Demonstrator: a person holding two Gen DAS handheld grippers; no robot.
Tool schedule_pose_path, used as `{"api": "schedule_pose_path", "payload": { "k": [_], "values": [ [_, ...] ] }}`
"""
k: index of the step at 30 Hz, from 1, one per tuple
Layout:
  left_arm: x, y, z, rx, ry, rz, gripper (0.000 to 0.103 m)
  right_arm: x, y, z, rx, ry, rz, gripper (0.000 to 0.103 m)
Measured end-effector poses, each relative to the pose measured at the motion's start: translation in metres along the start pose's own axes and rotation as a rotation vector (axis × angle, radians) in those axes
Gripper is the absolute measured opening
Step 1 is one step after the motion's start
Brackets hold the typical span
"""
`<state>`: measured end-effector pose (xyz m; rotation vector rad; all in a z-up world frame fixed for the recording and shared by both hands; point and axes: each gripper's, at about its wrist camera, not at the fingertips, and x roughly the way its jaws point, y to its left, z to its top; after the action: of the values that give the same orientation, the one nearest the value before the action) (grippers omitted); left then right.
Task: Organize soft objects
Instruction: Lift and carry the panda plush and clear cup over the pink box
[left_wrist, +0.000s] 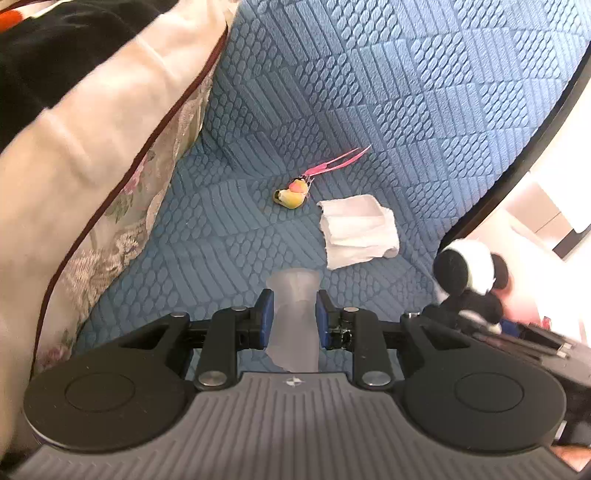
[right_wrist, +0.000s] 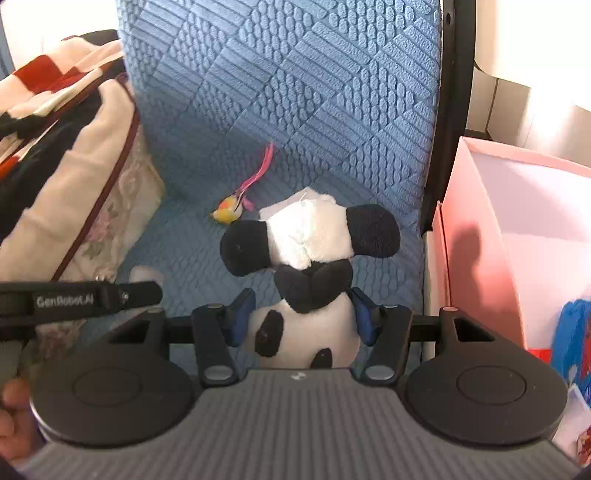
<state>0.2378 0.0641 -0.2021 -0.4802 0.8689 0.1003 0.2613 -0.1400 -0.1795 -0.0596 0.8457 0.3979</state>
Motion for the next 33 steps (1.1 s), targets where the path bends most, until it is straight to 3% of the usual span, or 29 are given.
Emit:
{"api": "schedule_pose_path", "payload": {
  "k": [4, 17, 33],
  "values": [
    [-0.008, 0.002, -0.013, -0.007, -0.018, 0.007, 0.028, -0.01, 0.004, -0.015, -0.013, 0.008, -0.007, 0.058],
    [-0.026, 0.004, -0.053, -0.015, 0.058, -0.032, 0.028, -0.045, 0.001, -0.05, 0.003, 0.022, -0.035, 0.058],
    [-0.079, -0.027, -0.032, 0.029, 0.008, -0.108, 0.028, -0.107, -0.007, -0.029, 0.016, -0.056, -0.006, 0.059]
  ]
}}
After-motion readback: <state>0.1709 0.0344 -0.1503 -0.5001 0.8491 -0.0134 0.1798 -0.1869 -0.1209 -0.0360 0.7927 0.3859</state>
